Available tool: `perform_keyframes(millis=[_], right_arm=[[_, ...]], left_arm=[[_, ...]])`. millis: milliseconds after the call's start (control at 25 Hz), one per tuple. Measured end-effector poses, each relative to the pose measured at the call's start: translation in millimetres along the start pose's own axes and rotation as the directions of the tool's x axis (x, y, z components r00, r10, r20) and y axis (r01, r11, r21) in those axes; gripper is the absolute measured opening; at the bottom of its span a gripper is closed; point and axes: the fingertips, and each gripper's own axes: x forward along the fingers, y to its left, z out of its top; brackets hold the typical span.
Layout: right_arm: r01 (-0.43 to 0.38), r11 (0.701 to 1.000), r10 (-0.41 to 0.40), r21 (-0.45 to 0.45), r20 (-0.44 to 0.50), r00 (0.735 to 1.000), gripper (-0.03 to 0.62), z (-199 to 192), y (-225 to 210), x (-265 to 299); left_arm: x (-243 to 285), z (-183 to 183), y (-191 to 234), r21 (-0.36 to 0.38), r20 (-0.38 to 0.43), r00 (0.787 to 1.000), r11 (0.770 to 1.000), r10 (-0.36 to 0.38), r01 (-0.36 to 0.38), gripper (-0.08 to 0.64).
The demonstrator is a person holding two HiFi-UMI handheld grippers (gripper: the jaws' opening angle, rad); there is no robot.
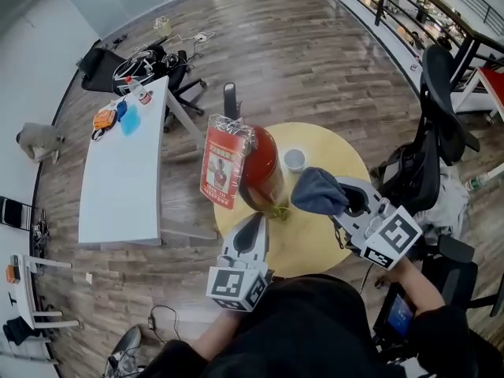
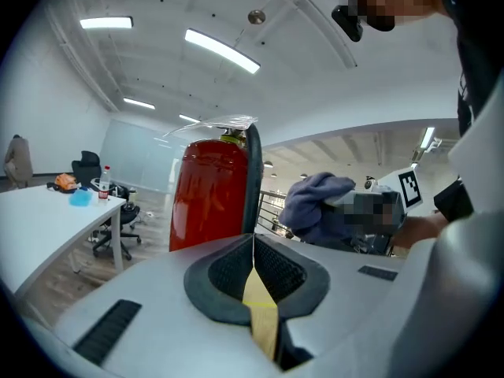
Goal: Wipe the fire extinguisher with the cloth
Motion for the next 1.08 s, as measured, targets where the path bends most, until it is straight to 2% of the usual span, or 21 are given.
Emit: perform_keyframes(millis=[120,360,760,1080], right_arm=[[0.016,1.0,-0.015,0.009,-0.02,1.0,0.092,-15.0,8.8,-7.5],[0.014,0.999,-0.016,-0.048,-0.045,0.999,0.092,-20.0,16.7,-13.2],[0.019,0.998,-0.022,-0.057,-0.054,0.998,0.092,-22.0,13.7,-14.1],[-0.004,0.992,-0.005,-0.126,-0.072,0.997,0.092,-19.1,9.3,-5.9]], left_arm=[[2.5,2.8,-11.3,0.009,0.008,1.0,1.0,-0.025,0.025,0.025],[5.0,6.1,-24.7,0.027,0.017,0.999,0.999,-0.047,0.046,0.025],[4.8,7.8,-24.8,0.022,0.023,0.999,0.999,-0.033,0.032,0.025],[11.4,7.6,-21.1,0.018,0.032,0.999,1.0,-0.019,0.019,0.025]])
